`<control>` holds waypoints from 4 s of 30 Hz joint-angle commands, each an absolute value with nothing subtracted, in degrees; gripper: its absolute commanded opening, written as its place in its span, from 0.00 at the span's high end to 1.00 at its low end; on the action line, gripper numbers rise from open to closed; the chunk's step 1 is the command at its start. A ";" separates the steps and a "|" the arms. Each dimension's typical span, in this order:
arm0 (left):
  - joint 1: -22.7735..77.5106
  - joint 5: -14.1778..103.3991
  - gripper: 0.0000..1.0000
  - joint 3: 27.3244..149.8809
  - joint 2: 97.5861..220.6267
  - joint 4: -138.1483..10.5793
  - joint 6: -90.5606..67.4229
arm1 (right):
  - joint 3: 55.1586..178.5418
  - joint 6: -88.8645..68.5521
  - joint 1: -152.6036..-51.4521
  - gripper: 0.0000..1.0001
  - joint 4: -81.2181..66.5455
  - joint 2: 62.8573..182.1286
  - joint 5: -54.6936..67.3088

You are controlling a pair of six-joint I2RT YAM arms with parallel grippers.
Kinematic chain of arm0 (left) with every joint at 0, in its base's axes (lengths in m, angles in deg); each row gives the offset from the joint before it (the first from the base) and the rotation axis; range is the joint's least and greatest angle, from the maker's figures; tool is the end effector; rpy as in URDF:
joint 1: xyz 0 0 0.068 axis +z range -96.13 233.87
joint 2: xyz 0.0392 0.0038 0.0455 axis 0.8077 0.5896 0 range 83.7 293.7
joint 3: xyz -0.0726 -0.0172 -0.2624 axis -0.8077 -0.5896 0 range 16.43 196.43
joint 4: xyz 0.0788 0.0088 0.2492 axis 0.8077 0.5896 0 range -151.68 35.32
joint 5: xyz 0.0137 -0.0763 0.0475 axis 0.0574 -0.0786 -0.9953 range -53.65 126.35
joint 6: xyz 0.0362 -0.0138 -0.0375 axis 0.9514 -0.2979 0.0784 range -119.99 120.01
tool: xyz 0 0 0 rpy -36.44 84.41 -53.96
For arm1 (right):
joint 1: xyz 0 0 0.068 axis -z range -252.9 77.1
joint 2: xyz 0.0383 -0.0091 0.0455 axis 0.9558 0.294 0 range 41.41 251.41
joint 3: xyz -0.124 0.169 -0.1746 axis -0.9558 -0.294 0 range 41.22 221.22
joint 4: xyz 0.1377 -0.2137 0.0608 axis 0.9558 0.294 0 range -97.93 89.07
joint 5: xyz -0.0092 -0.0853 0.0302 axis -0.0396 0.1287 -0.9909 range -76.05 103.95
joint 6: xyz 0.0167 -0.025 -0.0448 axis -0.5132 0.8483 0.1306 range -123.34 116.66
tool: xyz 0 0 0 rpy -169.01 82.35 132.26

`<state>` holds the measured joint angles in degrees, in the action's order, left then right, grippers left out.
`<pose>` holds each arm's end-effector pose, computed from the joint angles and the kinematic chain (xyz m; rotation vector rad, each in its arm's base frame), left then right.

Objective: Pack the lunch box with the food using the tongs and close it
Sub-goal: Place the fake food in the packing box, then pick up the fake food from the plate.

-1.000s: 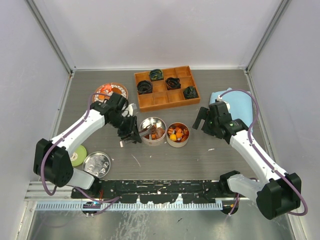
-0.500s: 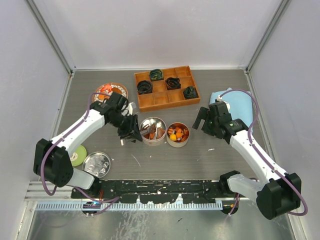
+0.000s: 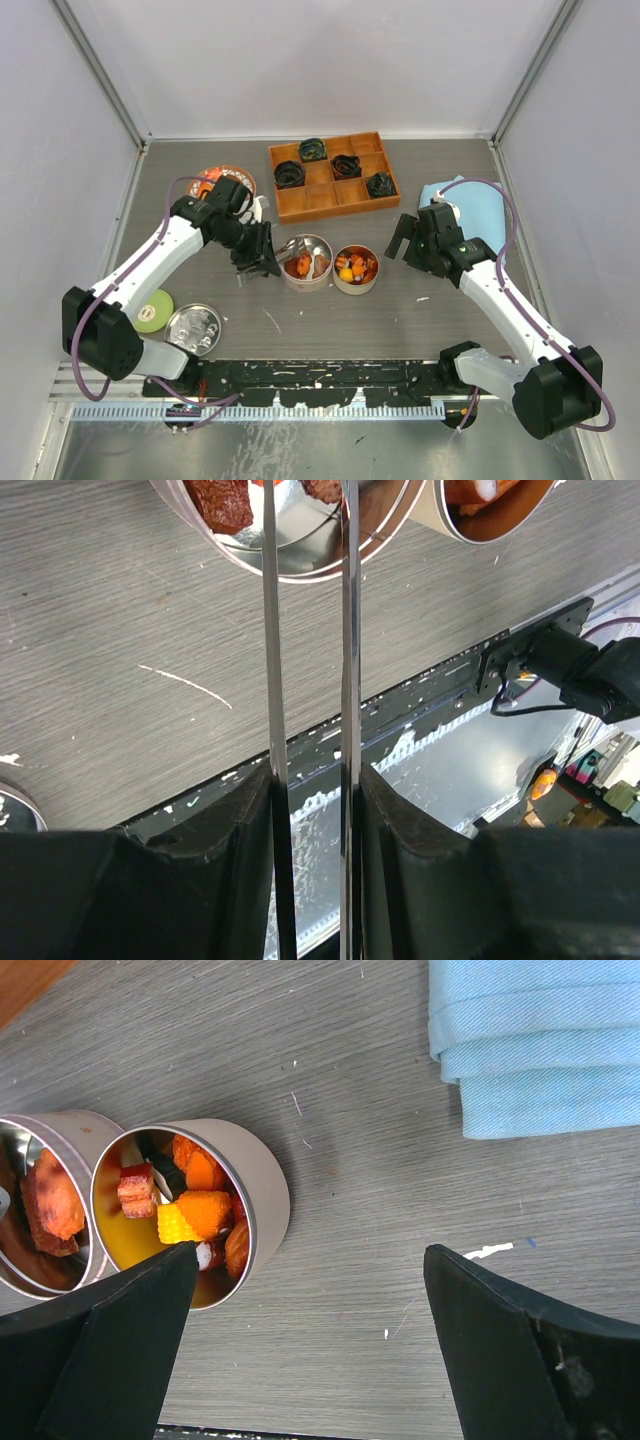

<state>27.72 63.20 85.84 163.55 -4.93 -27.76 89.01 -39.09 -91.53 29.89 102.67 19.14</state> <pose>0.2320 -0.1318 0.2904 0.0977 2.8736 -0.8736 0.2036 0.0652 0.2608 0.4089 2.4510 0.2987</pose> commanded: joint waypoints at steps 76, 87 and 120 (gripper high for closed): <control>58.51 55.70 0.58 101.70 177.34 -11.57 -35.05 | 91.24 -38.33 -91.28 0.00 29.69 102.48 20.80; 58.50 52.55 0.58 102.11 183.87 -17.38 -37.71 | 90.94 -38.08 -91.29 0.00 29.60 102.76 20.89; 54.87 46.48 0.73 102.80 186.71 -11.92 -36.22 | 90.59 -38.06 -91.32 0.00 28.39 104.28 19.77</control>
